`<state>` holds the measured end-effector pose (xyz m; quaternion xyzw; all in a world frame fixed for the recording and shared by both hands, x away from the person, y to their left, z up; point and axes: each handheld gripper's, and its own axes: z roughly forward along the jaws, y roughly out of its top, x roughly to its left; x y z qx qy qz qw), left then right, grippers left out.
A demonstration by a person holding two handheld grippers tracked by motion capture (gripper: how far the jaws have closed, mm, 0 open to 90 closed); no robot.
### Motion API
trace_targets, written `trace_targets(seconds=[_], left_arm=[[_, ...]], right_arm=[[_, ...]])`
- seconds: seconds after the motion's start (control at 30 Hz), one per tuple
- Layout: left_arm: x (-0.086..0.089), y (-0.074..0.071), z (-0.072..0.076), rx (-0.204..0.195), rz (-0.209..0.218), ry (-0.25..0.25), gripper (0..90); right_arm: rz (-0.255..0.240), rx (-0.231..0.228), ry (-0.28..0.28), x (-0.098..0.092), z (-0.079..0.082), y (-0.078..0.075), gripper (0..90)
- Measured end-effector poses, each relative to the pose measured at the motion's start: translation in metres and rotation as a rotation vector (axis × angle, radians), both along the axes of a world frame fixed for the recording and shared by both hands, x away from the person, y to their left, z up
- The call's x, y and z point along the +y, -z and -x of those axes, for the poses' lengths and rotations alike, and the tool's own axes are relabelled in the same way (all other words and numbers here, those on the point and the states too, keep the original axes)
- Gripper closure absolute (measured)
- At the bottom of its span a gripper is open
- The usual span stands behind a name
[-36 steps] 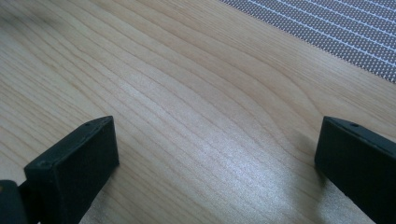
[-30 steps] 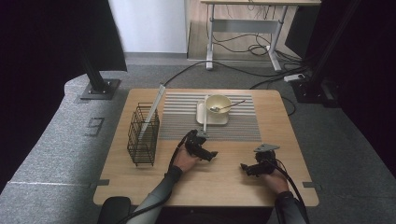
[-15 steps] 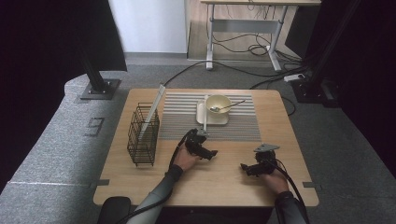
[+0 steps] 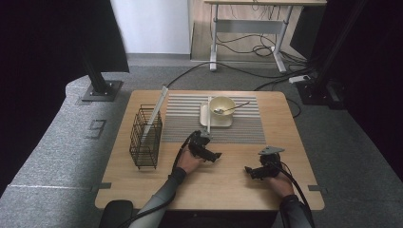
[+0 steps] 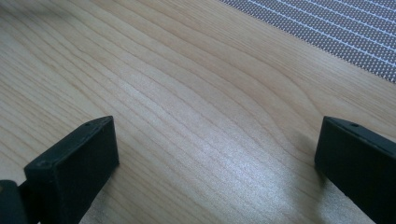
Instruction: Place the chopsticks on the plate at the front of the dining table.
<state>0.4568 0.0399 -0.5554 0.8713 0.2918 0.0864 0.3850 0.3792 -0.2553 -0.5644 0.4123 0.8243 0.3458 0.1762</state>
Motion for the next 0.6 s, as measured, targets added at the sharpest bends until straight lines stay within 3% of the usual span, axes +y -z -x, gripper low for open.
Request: trace_targets(seconds=[0.6], left_arm=[[0.0006, -0.0008, 0.0007, -0.006, 0.008, -0.002, 0.0]], right_arm=[[0.0, 0.0, 0.0, 0.0, 0.0, 0.0, 0.0]])
